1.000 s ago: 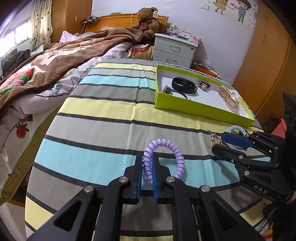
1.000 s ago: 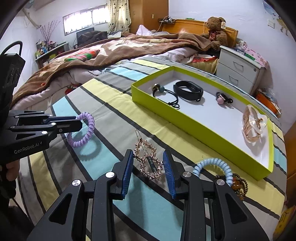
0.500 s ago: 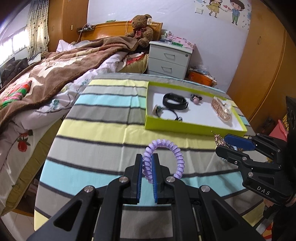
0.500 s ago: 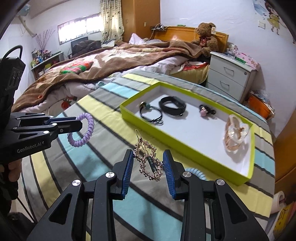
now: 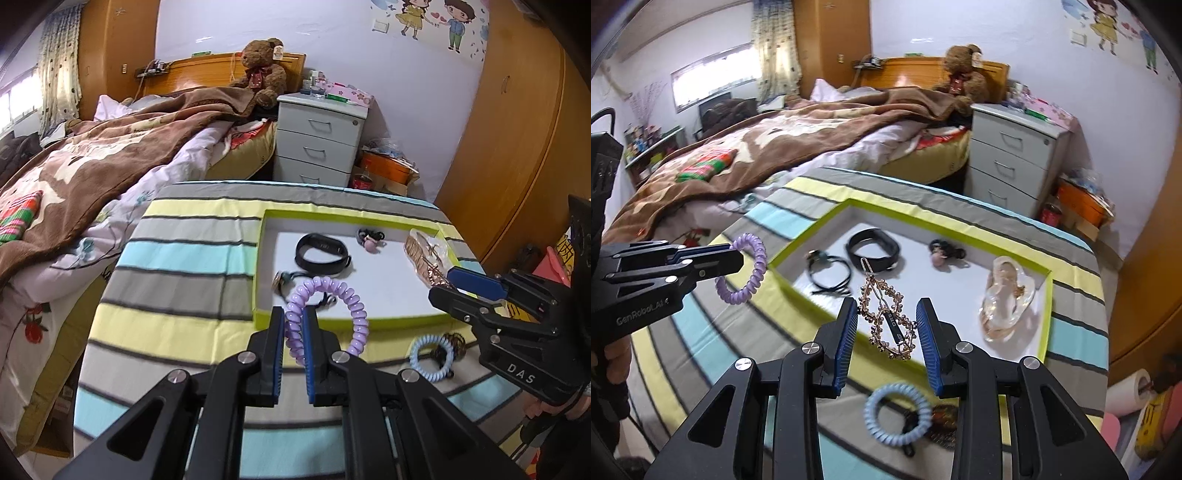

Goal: Organize jewelry
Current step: 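Carry the lavender coil and gold clip over the green box with both grippers, then lower both items into the box and open both grippers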

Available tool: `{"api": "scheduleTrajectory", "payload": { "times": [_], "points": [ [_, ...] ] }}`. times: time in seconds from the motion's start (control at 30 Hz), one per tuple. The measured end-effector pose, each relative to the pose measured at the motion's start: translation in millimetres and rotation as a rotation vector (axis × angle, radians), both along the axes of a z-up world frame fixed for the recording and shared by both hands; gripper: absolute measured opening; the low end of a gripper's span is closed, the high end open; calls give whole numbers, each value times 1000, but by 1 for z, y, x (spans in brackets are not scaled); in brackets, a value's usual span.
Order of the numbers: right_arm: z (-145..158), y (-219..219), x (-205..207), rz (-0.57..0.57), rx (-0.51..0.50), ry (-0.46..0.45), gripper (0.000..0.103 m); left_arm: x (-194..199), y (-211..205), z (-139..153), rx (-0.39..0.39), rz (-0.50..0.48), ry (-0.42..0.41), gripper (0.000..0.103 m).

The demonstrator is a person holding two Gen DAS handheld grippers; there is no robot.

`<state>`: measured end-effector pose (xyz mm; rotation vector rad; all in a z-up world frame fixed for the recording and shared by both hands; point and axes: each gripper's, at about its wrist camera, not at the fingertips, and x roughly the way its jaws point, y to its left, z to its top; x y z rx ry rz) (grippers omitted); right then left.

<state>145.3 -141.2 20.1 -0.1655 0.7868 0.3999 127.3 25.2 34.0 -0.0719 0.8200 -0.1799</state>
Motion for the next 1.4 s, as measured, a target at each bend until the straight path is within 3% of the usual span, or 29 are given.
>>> {"api": "scheduleTrajectory", "payload": {
  "times": [0.53,1.07,1.4],
  "points": [
    [-30,-9,61,-118,3,85,34,63,-20,-28,8,1,77,10],
    [-55,-6,91,-162,-59,122,34,78,-30,-58,34,3,149,10],
    [-58,-2,97,-144,-64,126,34,81,-29,-62,31,14,160,10]
  ]
}}
